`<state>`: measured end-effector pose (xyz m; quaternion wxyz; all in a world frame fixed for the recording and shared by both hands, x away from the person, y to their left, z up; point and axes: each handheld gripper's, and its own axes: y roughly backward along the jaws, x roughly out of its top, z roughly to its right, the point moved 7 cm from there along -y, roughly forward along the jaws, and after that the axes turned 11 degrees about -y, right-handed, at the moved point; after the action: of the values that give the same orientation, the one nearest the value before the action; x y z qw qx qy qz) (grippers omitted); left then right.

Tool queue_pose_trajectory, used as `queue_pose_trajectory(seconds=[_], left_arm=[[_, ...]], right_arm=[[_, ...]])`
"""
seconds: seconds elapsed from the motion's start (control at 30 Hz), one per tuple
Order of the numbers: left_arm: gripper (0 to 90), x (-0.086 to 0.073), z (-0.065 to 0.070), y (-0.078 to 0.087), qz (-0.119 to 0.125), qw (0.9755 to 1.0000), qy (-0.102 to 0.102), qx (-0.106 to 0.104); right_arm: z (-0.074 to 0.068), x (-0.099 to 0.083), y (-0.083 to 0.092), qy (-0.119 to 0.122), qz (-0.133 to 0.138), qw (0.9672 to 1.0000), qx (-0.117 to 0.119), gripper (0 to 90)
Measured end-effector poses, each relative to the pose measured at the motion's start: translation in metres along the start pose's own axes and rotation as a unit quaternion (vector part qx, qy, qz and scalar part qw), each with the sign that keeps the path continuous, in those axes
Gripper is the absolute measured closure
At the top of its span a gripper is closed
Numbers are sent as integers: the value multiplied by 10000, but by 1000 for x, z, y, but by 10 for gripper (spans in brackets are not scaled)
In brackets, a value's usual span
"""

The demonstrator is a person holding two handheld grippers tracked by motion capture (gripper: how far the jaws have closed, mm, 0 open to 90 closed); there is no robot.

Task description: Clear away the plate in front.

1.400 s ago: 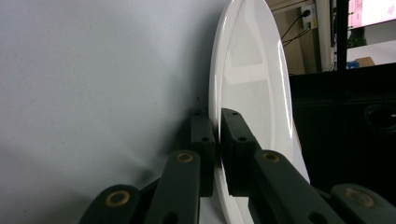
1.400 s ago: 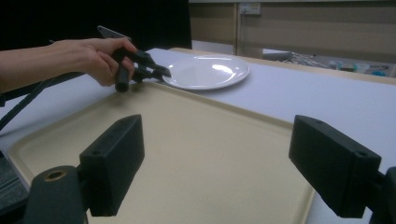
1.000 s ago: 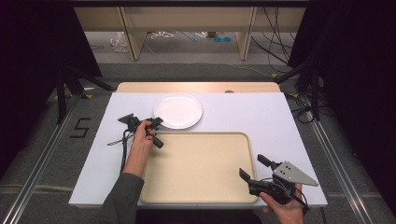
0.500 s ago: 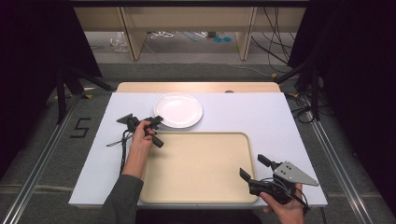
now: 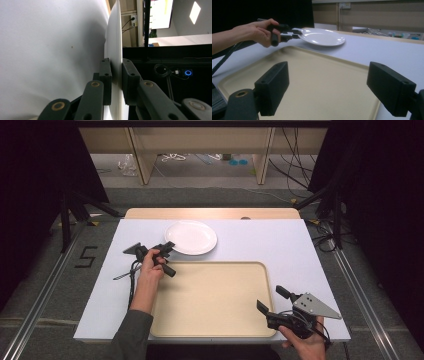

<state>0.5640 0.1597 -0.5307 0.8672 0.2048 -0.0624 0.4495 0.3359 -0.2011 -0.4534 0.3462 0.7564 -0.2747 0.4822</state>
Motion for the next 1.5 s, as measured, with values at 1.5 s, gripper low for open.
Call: queue_pose_trajectory(seconds=[1.5], left_arm=[[751, -37, 36, 63, 385, 9909, 284, -1260]], right_arm=[[3, 1, 2, 5, -51, 10000, -84, 188]])
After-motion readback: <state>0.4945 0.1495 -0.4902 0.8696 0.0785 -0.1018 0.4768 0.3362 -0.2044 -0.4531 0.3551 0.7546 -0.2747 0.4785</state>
